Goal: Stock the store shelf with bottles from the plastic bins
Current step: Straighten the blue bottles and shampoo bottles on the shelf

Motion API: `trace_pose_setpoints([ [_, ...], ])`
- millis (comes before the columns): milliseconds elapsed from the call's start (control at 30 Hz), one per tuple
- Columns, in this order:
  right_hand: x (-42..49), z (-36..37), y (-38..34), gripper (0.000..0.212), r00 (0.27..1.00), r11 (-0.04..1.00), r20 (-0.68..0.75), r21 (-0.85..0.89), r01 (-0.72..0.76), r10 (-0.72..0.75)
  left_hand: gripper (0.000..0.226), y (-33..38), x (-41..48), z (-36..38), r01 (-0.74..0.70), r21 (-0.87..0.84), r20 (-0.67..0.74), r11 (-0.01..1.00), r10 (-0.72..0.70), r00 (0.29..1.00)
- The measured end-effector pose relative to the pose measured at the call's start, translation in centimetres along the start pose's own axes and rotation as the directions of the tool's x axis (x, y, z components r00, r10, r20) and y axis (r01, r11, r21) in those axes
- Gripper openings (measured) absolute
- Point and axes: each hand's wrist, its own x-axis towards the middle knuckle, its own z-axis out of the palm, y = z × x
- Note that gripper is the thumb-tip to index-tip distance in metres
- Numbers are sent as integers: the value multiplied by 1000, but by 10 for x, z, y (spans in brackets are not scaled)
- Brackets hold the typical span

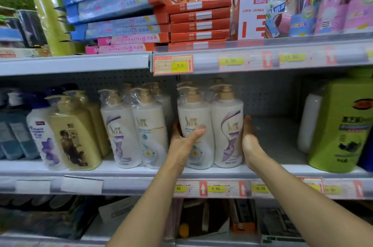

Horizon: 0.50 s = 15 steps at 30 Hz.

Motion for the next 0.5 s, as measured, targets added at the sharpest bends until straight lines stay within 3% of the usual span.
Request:
trace_pose_setpoints([
  [100,-2,12,-1,98,999,1000,51,-21,0,1,60,2,-3,-7,-5,-4,-41,1000,5,999],
  [200,1,16,-1,114,998,999,53,-42,-15,17,39,4,-6,-8,-15,25,-53,1000,16,998],
  [300,3,17,0,93,998,999,54,-34,-6,8,38,5,-9,-7,-25,73,-70,997,30,997],
  [433,2,16,3,90,999,999,41,-21,25,-24,60,8,-17,-4,-43,191,-124,981,68,990],
  [500,2,16,6,93,999,999,32,-5,34,-34,76,9,-21,-6,-108,316,-143,942,160,977],
])
